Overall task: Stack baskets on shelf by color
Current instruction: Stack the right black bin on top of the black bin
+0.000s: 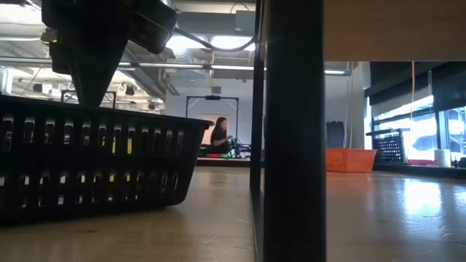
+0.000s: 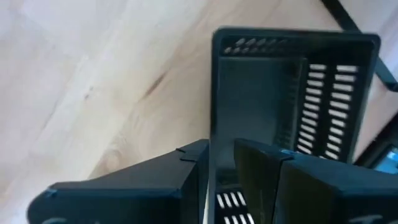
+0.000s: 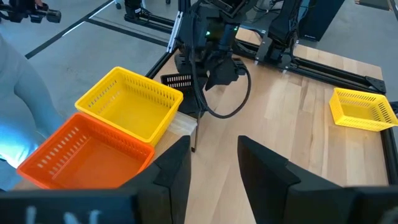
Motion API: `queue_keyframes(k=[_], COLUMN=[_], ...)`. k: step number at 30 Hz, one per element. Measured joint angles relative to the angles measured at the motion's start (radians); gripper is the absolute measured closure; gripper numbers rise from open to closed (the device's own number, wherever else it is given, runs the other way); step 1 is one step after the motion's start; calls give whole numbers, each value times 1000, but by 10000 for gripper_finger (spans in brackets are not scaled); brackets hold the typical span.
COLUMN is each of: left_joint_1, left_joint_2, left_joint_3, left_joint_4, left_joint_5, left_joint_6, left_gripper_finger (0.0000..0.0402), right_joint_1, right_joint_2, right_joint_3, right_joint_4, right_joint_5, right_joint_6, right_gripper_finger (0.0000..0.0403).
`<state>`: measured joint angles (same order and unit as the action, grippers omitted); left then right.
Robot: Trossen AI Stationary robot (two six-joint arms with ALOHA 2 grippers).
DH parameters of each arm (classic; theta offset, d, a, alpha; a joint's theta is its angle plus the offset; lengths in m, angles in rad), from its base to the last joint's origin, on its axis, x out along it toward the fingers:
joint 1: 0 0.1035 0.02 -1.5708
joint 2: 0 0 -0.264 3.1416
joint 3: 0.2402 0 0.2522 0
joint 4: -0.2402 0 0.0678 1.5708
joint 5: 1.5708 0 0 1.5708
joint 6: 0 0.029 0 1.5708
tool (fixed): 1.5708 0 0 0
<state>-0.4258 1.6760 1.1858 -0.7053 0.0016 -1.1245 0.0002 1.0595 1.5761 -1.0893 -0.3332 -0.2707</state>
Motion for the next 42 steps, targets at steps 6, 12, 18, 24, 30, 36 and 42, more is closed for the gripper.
queue_keyframes(k=[6, 12, 18, 24, 30, 36, 42], left_joint_1=[2, 0, 0, 0, 0, 0, 0], left_joint_2=[0, 25, 52, 53, 68, 106, 115], left_joint_3=[0, 0, 0, -1, 0, -2, -2], left_joint_4=[6, 9, 12, 22, 41, 84, 116], left_joint_5=[-8, -10, -9, -7, -8, -6, -10], left_joint_6=[-1, 7, 13, 13, 32, 36, 61], left_gripper_finger=[335, 335, 335, 335, 335, 335, 335], right_joint_1=[0, 0, 0, 0, 0, 0, 0], right_joint_2=[0, 0, 0, 0, 0, 0, 0], right_joint_3=[0, 0, 0, 0, 0, 0, 0], right_joint_4=[0, 0, 0, 0, -1, -2, -3], right_joint_5=[0, 0, 0, 0, 0, -1, -1], right_joint_6=[0, 0, 0, 0, 0, 0, 0], right_gripper_finger=[271, 271, 271, 271, 271, 271, 271])
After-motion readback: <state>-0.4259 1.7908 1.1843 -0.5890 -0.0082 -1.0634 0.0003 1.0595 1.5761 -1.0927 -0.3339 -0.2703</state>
